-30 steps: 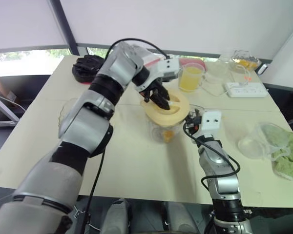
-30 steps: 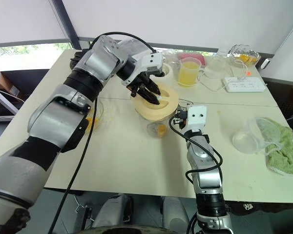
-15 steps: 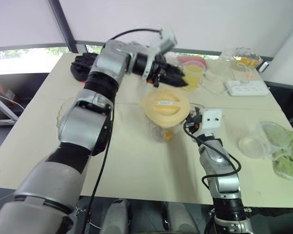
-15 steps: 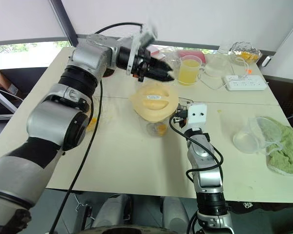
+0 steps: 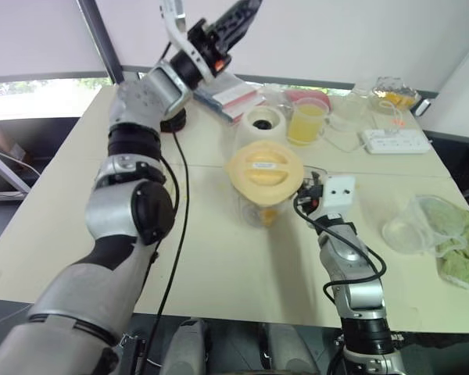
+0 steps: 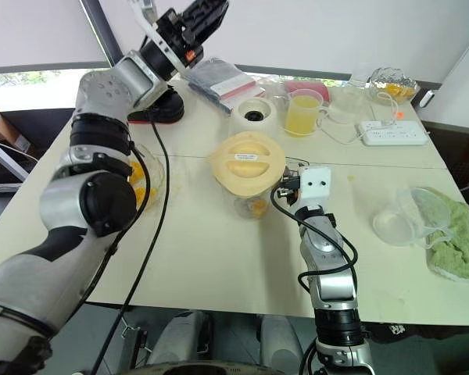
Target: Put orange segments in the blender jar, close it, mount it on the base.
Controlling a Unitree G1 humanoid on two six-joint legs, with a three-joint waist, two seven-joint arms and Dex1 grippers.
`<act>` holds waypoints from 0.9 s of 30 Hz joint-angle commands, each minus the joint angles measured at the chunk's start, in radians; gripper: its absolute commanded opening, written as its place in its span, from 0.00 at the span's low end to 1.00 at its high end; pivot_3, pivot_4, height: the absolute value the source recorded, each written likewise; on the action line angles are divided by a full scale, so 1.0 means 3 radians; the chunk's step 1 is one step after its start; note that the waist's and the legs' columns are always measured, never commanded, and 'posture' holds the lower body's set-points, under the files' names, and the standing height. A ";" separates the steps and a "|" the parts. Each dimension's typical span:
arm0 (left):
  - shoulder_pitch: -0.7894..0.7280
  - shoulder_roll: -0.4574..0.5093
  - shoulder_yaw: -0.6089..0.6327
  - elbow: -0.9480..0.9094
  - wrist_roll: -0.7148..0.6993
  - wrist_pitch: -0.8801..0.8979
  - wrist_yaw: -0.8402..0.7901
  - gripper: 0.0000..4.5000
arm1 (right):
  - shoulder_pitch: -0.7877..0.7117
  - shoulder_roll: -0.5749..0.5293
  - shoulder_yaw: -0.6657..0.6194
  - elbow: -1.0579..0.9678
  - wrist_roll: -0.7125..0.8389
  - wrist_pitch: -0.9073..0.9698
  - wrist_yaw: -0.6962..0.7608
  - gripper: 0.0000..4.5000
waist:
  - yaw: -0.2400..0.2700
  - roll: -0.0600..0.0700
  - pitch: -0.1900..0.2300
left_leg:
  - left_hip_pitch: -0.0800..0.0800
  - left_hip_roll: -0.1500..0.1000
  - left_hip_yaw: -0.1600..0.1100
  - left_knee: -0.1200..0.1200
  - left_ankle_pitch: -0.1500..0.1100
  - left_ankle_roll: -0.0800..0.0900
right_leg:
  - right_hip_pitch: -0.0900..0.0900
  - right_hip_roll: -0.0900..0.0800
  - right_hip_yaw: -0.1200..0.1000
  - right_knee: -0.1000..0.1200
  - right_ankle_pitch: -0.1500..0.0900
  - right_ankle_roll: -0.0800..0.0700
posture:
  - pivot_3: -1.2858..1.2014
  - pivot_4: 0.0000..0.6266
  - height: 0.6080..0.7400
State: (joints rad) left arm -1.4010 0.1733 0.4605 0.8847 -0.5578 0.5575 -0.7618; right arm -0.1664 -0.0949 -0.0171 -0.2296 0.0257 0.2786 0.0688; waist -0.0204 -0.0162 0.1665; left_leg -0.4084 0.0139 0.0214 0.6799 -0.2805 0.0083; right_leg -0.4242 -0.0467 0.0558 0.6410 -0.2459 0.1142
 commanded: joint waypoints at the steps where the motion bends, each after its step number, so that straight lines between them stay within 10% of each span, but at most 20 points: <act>1: 0.0256 0.0060 -0.0422 -0.0140 0.0754 -0.1087 0.0735 0.51 | -0.0080 -0.0036 -0.0059 -0.0065 0.0029 -0.0011 0.0012 0.29 | 0.0007 0.0000 0.0000 | 0.0000 0.0000 0.0000 0.0000 0.0003 -0.0005 | -0.0001 0.0000 0.0000 0.0004 0.0000 0.0000 | 0.52 0.24 1.00; 9: 0.1320 0.0204 -0.0903 -0.0441 0.1847 -0.2643 0.2305 0.51 | -0.0368 -0.0094 -0.0397 -0.0236 0.0361 0.0201 0.0057 0.29 | 0.0026 -0.0006 0.0005 | -0.0004 0.0001 0.0002 -0.0001 0.0012 -0.0021 | -0.0015 -0.0002 0.0004 0.0021 0.0005 -0.0007 | 0.52 0.24 1.00; 27: 0.2979 -0.0199 -0.1390 -0.2115 0.1997 -0.2372 0.2425 0.51 | -0.1684 -0.0798 -0.1299 -0.0711 0.1441 0.1730 -0.0028 0.29 | 0.0003 0.0001 0.0008 | -0.0004 0.0006 0.0004 -0.0001 0.0013 -0.0021 | -0.0015 -0.0001 -0.0001 0.0021 0.0008 -0.0011 | 0.52 0.24 1.00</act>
State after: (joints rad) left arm -0.5139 0.1146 0.0485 0.3565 0.0528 -0.1818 -0.0360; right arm -0.5888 -0.3008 -0.3656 -0.3816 0.4042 0.7828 0.0636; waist -0.0193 -0.0159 0.1690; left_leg -0.4095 0.0158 0.0225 0.6798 -0.2767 0.0020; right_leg -0.4288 -0.0471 0.0557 0.6473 -0.2432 0.1108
